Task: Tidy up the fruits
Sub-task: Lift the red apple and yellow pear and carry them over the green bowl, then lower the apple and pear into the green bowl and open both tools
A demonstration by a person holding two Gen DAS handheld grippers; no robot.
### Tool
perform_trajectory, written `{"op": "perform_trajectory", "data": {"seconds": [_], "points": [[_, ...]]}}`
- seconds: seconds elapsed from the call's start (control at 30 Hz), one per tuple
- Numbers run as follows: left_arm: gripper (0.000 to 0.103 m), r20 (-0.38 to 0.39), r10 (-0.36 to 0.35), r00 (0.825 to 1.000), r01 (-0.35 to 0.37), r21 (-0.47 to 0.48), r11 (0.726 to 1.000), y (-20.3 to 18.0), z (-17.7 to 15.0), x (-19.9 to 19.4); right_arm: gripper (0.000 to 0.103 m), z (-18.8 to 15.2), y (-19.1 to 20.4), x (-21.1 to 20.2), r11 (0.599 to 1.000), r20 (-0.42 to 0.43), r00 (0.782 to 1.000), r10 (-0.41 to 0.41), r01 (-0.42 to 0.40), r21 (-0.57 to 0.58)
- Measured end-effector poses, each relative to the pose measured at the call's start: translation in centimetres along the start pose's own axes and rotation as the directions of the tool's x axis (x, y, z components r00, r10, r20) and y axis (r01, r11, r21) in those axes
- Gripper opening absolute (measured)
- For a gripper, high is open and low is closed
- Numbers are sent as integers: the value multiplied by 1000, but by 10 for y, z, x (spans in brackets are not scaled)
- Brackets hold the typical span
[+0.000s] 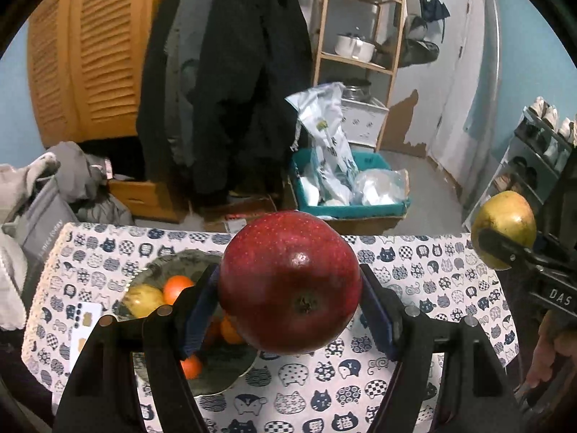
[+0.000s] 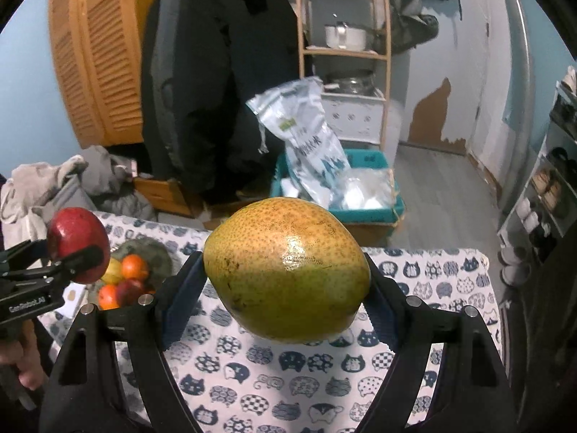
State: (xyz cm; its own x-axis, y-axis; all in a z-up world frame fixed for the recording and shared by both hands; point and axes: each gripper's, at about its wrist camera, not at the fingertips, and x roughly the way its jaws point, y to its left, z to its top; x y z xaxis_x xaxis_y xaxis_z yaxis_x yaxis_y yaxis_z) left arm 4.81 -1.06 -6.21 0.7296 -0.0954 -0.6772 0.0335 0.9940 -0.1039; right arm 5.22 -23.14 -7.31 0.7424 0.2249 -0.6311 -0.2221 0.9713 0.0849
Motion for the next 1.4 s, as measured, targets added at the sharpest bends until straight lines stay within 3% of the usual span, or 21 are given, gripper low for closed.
{"op": "perform_trajectory", "data": {"seconds": [0.4, 0.87, 1.23, 1.4], "points": [[76, 18, 64, 998, -63, -57, 996, 50, -7, -11, 82, 15, 45, 10, 994, -1, 995, 101, -101, -44], [75, -39, 130, 991, -134, -138, 981, 114, -26, 8, 82, 22, 109, 62, 977, -82, 977, 196, -202, -73], [75, -157, 124, 980, -155, -198, 968, 153, -54, 50, 82, 17, 150, 106, 964, -167, 956, 241, -255, -70], [75, -237, 114, 965, -166, -214, 963, 164, -71, 76, 82, 11, 163, 126, 961, -207, 948, 241, -263, -83]]}}
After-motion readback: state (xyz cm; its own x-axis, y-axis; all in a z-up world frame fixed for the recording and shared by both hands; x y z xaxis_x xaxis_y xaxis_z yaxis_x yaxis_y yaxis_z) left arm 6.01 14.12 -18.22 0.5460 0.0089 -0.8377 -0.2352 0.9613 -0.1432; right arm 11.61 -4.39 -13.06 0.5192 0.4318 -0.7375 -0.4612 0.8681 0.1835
